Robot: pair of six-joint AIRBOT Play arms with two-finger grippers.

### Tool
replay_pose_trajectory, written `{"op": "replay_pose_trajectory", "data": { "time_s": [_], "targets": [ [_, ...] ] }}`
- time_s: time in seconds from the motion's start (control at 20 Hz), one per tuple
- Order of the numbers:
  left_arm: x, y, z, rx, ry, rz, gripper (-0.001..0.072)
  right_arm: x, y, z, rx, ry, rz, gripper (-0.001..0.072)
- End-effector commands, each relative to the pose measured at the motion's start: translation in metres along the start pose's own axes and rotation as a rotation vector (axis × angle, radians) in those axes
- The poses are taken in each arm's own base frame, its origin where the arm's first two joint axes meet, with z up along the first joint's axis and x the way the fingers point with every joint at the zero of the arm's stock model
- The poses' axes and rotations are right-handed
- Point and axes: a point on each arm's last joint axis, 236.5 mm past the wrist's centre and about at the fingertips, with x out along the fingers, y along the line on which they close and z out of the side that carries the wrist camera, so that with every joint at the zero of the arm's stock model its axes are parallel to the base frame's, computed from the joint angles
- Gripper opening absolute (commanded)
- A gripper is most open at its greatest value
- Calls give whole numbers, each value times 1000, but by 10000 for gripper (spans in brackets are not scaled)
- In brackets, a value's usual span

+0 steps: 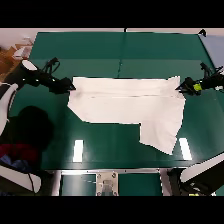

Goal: Fold the shirts.

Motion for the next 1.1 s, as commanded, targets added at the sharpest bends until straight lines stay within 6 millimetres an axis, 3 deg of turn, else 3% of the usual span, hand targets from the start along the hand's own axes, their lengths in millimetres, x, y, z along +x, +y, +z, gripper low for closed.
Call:
{"op": "replay_pose_trajectory", "data": {
  "time_s": [0.0,0.1,0.15,0.2,0.35,0.45,0.5,0.55,0.6,0.65,0.8,0.9,1.05],
  "targets": [
    [-43,-11,-34,-123,190,-71,529,-41,-12,-23,64,68,-57,259],
    [-60,-10,-58,-161,266,-82,74,-62,-14,-43,108,86,-55,124],
    [-65,-12,-69,-164,282,-74,19,-69,-16,-57,132,93,-60,43],
    [-67,-11,-82,-169,285,-53,19,-74,-20,-75,158,102,-73,14],
    [-68,-13,-124,-197,218,-7,18,-85,-34,-129,254,61,-122,13],
    [-62,-15,-144,-224,85,16,19,-87,-44,-163,353,-16,-146,14],
    [-55,-17,-154,-232,28,30,19,-85,-47,-180,407,-50,-154,17],
    [-45,-23,-167,-213,0,34,55,-80,-48,-195,440,-69,-161,114],
    [-30,-30,-181,-189,-4,34,378,-73,-49,-210,464,-73,-164,283],
    [-12,-37,-191,-185,-7,32,542,-66,-49,-222,485,-62,-162,324],
    [28,-65,-190,-165,-112,-5,539,-38,-44,-254,554,10,-127,329],
    [36,-72,-176,-172,-209,-1,539,-22,-44,-264,586,13,-108,425],
    [43,-66,-166,-223,-258,13,539,-2,-42,-275,625,11,-85,425]
  ]
}}
